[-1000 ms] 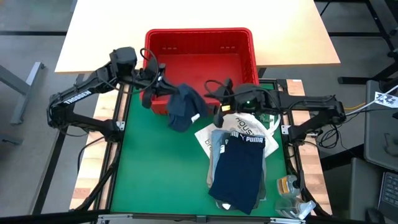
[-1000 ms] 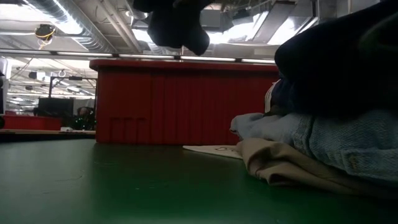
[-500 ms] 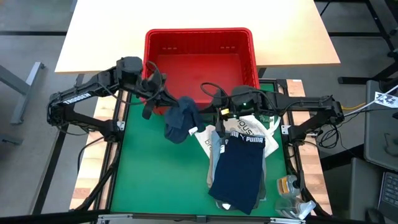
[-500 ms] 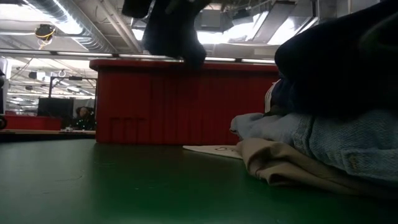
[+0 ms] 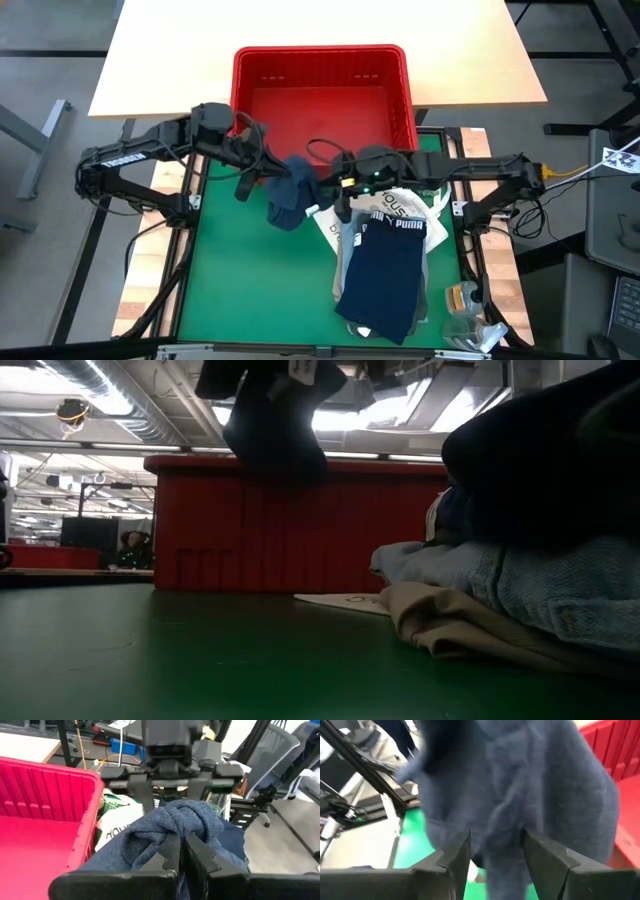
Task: Fold Laundry from Bin
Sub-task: Fold the dark gray shorts
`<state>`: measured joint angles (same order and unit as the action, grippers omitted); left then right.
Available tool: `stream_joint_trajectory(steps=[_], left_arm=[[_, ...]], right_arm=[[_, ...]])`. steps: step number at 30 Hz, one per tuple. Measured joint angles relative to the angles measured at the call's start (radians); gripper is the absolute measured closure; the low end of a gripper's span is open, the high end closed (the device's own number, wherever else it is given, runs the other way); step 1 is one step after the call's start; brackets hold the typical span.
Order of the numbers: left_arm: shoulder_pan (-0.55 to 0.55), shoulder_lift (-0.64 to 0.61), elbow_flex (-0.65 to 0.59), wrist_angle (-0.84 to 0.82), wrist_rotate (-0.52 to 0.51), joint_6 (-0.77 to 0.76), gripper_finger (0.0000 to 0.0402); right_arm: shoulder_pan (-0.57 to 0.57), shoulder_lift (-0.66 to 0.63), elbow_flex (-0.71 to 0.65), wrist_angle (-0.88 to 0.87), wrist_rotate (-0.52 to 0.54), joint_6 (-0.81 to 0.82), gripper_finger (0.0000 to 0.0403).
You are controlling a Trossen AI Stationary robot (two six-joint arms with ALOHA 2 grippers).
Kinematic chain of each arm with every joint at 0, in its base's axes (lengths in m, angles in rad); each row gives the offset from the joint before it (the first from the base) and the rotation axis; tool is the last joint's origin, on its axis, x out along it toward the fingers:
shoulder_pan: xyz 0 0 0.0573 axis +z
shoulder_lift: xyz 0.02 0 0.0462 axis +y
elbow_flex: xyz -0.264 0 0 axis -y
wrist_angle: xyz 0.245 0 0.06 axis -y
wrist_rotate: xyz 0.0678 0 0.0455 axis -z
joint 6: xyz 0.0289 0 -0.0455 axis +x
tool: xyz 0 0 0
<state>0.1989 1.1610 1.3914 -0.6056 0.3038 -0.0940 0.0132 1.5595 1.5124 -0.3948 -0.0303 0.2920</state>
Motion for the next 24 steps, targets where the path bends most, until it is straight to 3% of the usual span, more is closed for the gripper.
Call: stream_joint_trajectory(steps=[11, 15, 20, 24], left_arm=[[-0.056, 0.004, 0.0, -0.009, -0.008, 0.0, 0.0397], [-0.059, 0.004, 0.0, -0.01, -0.005, 0.0, 0.0397], [-0.059, 0.004, 0.0, -0.021, -0.011, -0.004, 0.0396], [-0.058, 0.004, 0.0, -0.048, -0.026, -0.008, 0.0374]], right_arm=[[0.0, 0.05, -0.001, -0.001, 0.02, 0.0, 0.0235], [0.0, 0.049, -0.001, -0.005, 0.019, 0.011, 0.0284], [0.0, 0.049, -0.001, -0.007, -0.049, 0.02, 0.0382], [0.022, 0.049, -0.001, -0.007, -0.084, 0.044, 0.0383]])
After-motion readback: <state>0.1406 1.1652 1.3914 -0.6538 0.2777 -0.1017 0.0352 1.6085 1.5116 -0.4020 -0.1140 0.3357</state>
